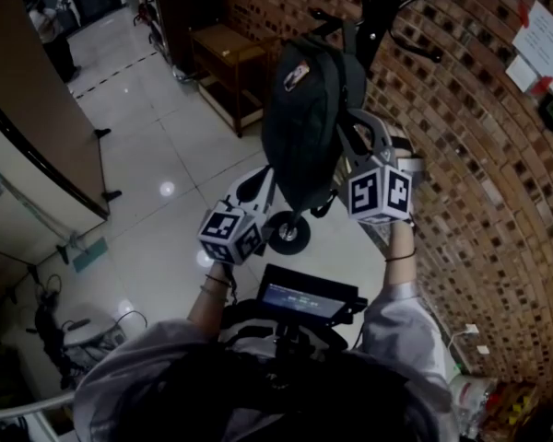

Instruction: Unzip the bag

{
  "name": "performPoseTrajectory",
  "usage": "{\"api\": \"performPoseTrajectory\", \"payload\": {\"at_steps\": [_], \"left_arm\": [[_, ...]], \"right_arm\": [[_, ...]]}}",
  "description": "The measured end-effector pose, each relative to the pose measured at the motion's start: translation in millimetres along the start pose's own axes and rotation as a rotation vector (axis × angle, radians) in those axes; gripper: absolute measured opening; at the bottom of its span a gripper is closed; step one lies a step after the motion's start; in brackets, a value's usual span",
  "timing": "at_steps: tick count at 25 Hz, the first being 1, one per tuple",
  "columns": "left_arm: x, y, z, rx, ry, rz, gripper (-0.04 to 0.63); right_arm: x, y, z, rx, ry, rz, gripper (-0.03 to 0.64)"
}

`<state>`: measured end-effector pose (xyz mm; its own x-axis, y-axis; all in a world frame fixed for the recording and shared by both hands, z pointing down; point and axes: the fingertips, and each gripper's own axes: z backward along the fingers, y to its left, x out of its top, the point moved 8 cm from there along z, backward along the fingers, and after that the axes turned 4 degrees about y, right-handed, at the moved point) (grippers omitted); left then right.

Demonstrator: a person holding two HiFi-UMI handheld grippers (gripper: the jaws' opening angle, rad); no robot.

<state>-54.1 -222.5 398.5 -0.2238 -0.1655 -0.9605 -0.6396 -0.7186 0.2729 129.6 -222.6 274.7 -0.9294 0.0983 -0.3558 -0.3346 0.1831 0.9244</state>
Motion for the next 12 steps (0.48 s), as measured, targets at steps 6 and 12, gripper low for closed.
{"api": "performPoseTrajectory", "payload": {"at_steps": [6, 12], "left_arm": [[-1, -3, 2, 0.023, 0.008, 0.0, 0.009], [2, -6, 3, 0.039, -0.002, 0.016, 0.009]], "right_arm": [[-1, -6, 1, -0.013, -0.039, -0.033, 0.078], [-2, -7, 13, -0.036, -0.153, -0.158, 0.028]]}}
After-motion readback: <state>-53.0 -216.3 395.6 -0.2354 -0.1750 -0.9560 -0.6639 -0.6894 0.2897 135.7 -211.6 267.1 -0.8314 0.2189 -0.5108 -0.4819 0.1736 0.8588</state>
